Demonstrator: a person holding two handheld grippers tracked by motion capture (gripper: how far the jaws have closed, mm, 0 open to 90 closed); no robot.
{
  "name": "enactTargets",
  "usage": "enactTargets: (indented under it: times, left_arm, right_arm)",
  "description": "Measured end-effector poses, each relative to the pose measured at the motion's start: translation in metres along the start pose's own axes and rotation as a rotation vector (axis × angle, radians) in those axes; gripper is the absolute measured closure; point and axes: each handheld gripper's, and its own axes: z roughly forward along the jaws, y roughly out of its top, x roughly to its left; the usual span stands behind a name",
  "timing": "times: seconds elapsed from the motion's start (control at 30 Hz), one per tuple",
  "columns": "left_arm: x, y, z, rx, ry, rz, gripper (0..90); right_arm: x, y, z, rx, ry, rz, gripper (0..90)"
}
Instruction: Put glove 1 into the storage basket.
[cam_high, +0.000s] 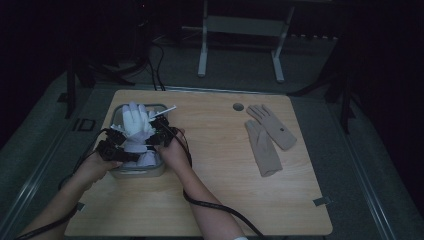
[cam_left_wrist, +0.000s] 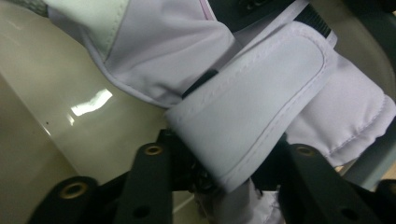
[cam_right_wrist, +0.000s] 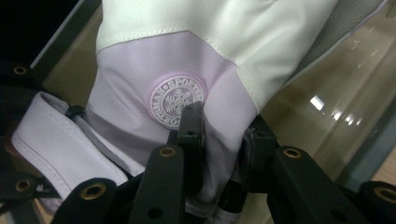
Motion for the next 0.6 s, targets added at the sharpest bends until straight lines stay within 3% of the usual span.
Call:
enactTargets:
  times: [0.13, 0.2, 0.3, 0.4, 0.53, 0.6]
  left_arm:
    - [-0.002, -0.003, 0.004, -0.007, 0.036, 0.003, 49.8]
    - [-0.001, -0.004, 0.002, -0.029, 0.021, -0.021, 44.3]
    - [0.0, -0.006, -0.001, -0.047, 0.037, -0.022, 39.1]
    - [0.0, -0.008, -0.005, -0.064, 0.056, -0.031, 37.3]
    - [-0.004, -0.01, -0.013, -0.099, 0.073, -0.013, 37.0]
    - [-0.006, -0.011, -0.014, -0.114, 0.067, -0.013, 37.0]
  right_arm:
    - [0.004, 0.001, 0.002, 0.017, -0.045, -0.023, 72.9]
    - [0.006, 0.002, 0.003, 0.033, -0.067, -0.037, 71.7]
    - [0.008, 0.004, 0.004, 0.055, -0.084, -0.048, 67.9]
    - [0.01, 0.007, 0.005, 0.068, -0.094, -0.054, 62.8]
    - [0.007, 0.006, -0.001, 0.039, -0.065, -0.051, 56.7]
    - [0.007, 0.007, -0.004, 0.026, -0.068, -0.067, 48.2]
